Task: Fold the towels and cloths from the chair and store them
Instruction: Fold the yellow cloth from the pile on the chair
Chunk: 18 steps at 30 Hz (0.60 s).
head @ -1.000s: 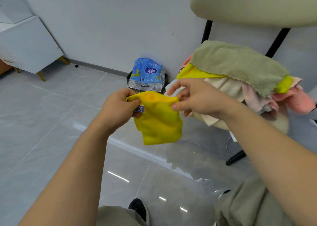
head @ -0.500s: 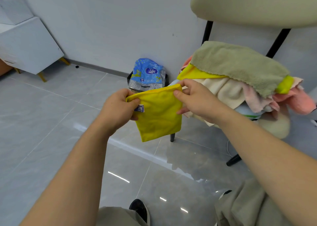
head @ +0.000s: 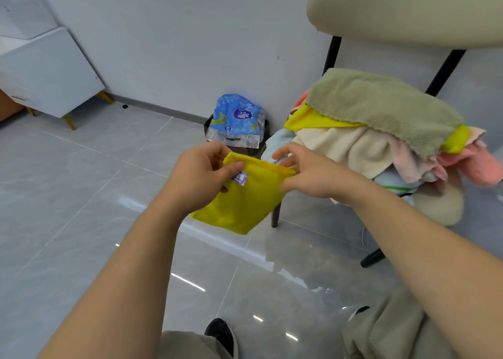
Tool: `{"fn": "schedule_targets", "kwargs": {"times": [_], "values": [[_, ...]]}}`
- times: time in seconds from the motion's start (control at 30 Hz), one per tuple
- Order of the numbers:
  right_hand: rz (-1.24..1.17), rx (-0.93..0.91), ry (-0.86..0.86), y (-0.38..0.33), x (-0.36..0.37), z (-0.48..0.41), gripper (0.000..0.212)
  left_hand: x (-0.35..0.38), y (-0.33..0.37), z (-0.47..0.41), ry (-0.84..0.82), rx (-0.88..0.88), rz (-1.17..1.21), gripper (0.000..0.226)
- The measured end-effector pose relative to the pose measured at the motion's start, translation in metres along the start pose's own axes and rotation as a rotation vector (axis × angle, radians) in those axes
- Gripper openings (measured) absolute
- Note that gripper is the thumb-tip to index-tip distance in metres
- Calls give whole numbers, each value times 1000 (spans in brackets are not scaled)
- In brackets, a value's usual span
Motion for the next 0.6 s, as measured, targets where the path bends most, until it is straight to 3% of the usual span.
{"fn": "schedule_targets", "kwargs": {"times": [0.1,0.23,0.43,0.6], "values": [[-24,-171,-14,-15,10,3,54,9,1,2,-59,10,-95,15],[83,-268,113,-25,16,4,34,17,4,7,-145,-2,-152,25],[143,-296,220,-25,12,3,5,18,1,7,-240,-24,-230,37],[24,-309,409,-30,-13,5,6,19,2,6,-235,-6,-449,25]]}}
Point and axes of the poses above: each hand's wrist, its own z-axis away from the middle knuckle, its own x-axis out of the palm, y = z × x, the point moved 4 cm from there along -z, towards the middle knuckle, and after that the axes turned 7 degrees about z, right-handed, at the moved point
